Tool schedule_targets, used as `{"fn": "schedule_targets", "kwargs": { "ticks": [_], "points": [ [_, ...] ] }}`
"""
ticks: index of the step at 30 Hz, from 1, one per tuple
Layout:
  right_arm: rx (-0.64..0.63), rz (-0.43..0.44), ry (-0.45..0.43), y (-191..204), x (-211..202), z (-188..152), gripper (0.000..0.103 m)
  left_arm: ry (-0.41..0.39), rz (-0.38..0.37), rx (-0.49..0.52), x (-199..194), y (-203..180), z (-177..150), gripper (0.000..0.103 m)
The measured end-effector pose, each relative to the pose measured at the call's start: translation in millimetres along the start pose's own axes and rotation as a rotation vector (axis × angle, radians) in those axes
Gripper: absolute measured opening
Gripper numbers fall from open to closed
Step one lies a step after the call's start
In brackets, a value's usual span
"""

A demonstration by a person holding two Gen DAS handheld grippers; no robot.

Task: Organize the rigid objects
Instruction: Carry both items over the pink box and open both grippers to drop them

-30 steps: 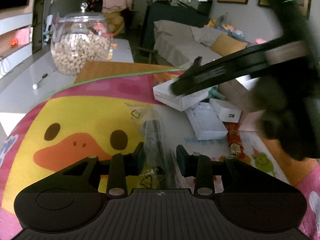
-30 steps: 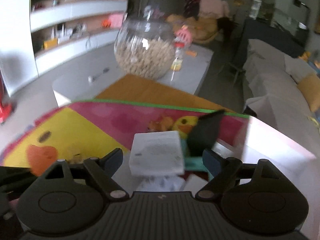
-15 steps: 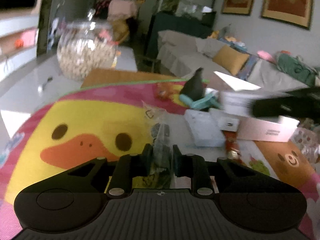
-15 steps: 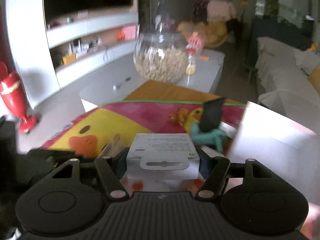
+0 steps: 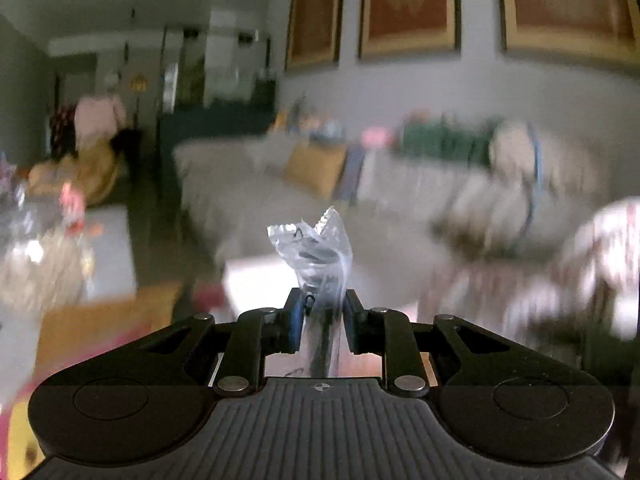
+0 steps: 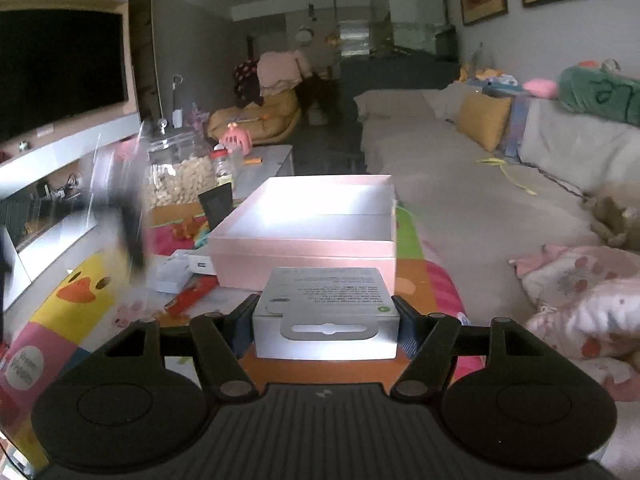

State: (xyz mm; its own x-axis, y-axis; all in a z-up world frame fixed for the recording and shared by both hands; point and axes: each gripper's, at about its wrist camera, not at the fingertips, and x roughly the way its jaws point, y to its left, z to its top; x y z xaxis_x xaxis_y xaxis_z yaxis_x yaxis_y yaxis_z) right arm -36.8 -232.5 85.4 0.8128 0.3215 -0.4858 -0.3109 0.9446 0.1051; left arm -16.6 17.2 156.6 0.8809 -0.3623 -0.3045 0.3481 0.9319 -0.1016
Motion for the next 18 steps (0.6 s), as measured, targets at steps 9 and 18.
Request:
{"fn": "schedule_targets", "kwargs": {
  "ticks": [9,18],
  "points": [
    [0.025,-0.039,0.001,-15,6,-16,0.068,0.312,-0.001,-0.191,150,42,22,0.024],
    [0.041,-0.037,-0.037,-19,7,-2,0.068,0.102,0.128,-0.122,37,63,-68,0.024]
  ]
}}
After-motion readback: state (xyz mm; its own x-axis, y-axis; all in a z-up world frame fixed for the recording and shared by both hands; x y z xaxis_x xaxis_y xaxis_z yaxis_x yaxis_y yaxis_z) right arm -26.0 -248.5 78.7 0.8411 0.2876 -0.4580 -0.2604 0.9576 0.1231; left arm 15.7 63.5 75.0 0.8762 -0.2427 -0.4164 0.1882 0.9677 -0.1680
